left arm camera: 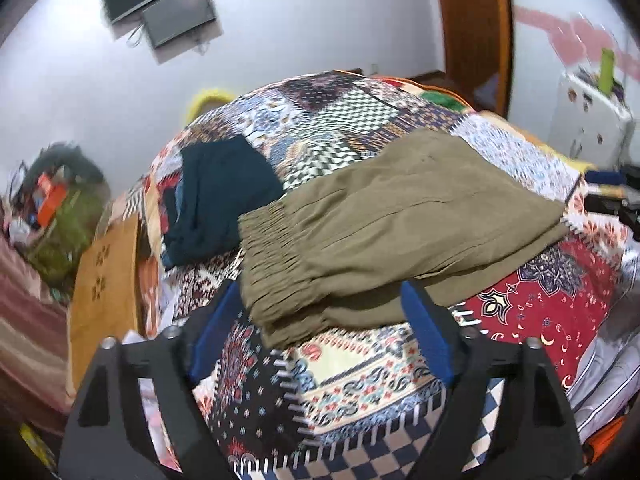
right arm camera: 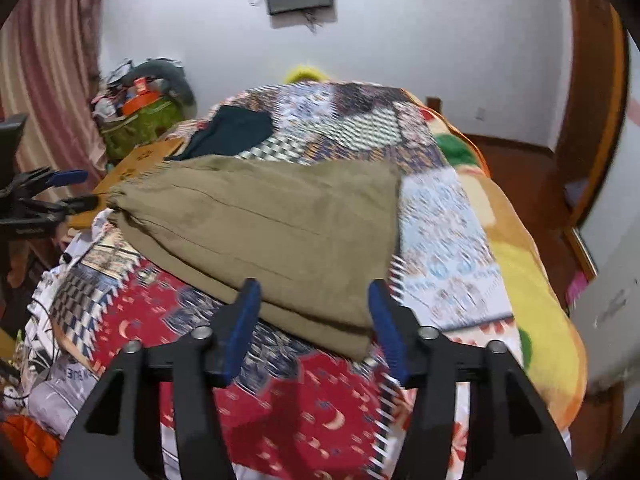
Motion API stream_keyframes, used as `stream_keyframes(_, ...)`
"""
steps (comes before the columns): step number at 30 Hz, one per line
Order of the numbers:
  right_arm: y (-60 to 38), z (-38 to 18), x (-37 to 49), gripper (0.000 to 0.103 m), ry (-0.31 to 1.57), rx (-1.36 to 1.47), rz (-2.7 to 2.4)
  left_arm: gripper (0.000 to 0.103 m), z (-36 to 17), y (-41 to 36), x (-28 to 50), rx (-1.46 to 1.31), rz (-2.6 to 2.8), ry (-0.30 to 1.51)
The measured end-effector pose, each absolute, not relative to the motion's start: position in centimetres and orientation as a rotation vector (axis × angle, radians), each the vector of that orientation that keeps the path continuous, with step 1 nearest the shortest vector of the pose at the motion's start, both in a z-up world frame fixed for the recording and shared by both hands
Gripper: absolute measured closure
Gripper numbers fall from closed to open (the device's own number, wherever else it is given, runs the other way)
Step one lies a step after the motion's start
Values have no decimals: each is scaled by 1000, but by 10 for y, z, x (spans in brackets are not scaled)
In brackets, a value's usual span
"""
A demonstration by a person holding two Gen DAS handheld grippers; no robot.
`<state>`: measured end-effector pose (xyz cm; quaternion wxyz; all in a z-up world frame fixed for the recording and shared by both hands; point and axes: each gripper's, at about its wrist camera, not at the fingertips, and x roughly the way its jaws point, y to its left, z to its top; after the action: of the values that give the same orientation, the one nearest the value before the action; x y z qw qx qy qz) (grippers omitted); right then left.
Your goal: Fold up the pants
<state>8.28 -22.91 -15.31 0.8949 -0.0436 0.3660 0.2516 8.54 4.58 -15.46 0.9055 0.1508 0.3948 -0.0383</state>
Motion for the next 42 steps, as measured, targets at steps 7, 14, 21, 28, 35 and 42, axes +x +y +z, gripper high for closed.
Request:
stream_keyframes(7, -194, -157, 93, 47, 760, -127, 610, 14, -181, 12, 104, 483, -124, 852)
stream_keyframes(14, -160, -171, 101, 47, 796, -182, 688, 14, -206, -15, 117, 618, -166, 871)
stream_keyframes(21, -133, -188, 107, 47, 853, -218, 769, 14, -200, -16, 133, 571, -213, 894)
stream_keyframes(28, -122, -189, 114, 53, 819, -215, 755, 39, -189, -19, 129, 516, -254, 885)
stream_keyframes(35, -110, -181, 106, 94, 773, -293, 763, 78, -189, -36, 119, 569, -266, 860)
stream_keyframes(42, -118, -159, 94, 95, 727, -267, 782, 86, -169, -31, 106, 522, -277, 822)
